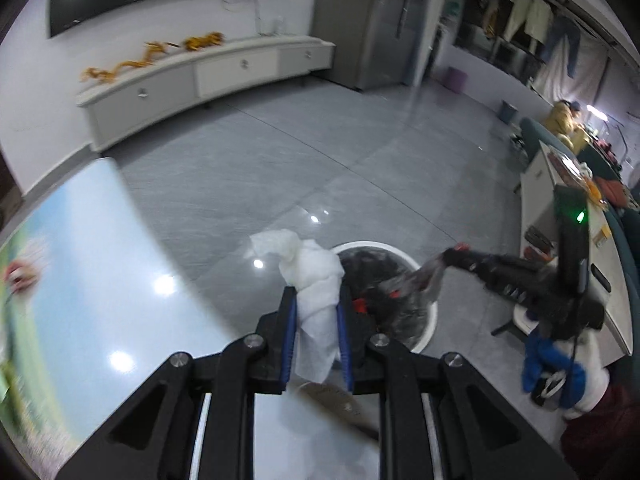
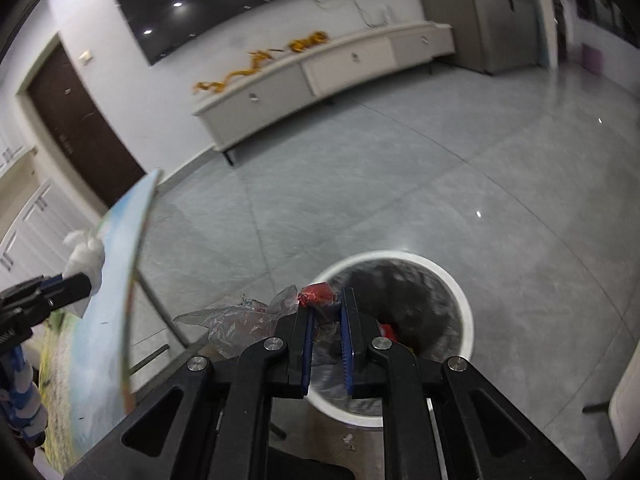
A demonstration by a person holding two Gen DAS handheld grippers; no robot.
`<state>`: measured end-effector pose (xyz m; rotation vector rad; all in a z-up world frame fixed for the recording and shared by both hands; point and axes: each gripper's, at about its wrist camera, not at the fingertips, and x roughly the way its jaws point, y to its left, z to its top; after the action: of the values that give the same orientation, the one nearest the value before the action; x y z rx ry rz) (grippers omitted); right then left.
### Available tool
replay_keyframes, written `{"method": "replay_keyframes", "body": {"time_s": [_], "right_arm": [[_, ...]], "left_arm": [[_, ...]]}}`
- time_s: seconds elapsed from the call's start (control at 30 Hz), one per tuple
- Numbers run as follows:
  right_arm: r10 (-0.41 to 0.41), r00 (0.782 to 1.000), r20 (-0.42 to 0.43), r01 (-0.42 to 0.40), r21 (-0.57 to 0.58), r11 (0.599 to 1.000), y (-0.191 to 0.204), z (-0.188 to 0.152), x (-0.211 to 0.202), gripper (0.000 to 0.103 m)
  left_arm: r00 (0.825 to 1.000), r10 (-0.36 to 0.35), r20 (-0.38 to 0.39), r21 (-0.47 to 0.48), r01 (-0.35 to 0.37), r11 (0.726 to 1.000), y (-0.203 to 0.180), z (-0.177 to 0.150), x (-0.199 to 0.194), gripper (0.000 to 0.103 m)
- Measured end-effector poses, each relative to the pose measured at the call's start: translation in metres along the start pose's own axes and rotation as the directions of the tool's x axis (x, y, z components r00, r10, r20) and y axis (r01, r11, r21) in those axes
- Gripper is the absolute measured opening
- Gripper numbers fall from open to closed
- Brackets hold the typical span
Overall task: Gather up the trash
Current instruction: 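Carry both items to the bin and open both grippers over it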
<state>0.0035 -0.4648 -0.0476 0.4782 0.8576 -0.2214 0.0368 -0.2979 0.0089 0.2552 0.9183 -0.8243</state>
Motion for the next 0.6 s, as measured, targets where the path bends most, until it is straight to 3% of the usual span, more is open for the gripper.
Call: {"method": "replay_keyframes", "body": {"time_s": [0.37, 0.43, 0.5, 0.6], "right_arm": [[-0.03, 0.995, -0.1, 0.036, 0.062, 0.997, -0.046, -0.005, 0.058, 0.016], [-0.03, 0.994, -0.109, 0.038, 0.072, 0.997, -0.052, -0.004, 0.064, 0.023], [-0.035, 0.992, -0.12, 0.045, 0.089, 0.995, -0.06, -0.004, 0.073, 0.033], [-0.036, 0.99, -0.135, 0.051, 0.113, 0.992, -0.068, -0.004, 0.082, 0.035]], "left_arm": [[0.985, -0.084, -0.152, 0.023, 0.089, 0.996, -0.044, 0.039, 0.113, 0.02], [0.98, -0.093, -0.173, 0.014, 0.097, 0.995, -0.044, 0.041, 0.126, 0.025], [0.975, -0.112, -0.191, 0.001, 0.115, 0.993, -0.045, 0.044, 0.137, 0.036], [0.971, -0.136, -0.198, -0.008, 0.137, 0.991, -0.046, 0.048, 0.145, 0.046]]}}
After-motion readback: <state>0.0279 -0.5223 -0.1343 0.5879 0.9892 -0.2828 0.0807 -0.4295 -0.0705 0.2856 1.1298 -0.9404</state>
